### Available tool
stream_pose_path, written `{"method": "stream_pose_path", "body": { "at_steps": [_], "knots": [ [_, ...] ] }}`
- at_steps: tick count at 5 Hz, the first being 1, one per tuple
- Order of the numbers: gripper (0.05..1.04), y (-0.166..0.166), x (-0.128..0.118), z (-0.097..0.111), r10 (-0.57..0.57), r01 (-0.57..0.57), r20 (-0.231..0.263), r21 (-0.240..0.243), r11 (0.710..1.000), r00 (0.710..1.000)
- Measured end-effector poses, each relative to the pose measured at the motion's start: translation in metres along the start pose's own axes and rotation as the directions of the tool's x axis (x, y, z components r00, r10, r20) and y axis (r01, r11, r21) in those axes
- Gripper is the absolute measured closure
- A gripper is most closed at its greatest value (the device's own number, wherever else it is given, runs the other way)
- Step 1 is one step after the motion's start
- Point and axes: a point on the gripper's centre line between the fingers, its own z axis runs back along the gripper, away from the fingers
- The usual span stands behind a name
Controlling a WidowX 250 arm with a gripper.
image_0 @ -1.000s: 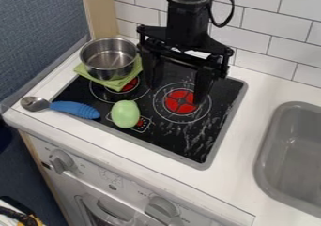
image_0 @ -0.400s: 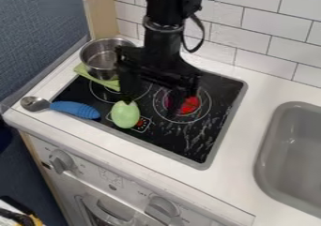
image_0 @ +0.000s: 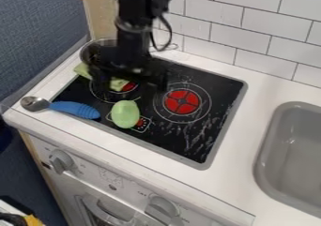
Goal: Move the green object between the stove and the sink
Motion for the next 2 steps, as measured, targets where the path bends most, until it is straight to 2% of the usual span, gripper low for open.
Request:
{"method": "stream_pose_path", "body": {
  "at_steps": [1,2],
  "knots": [
    [0.084,0.0101,0.0074,-0.0106,0.005,-0.006,-0.005,-0.037,0.999,1.0],
    [0.083,0.0129,0.0154,-0.0203,-0.023,0.025,0.027,-0.084,0.996,0.999]
  ]
}}
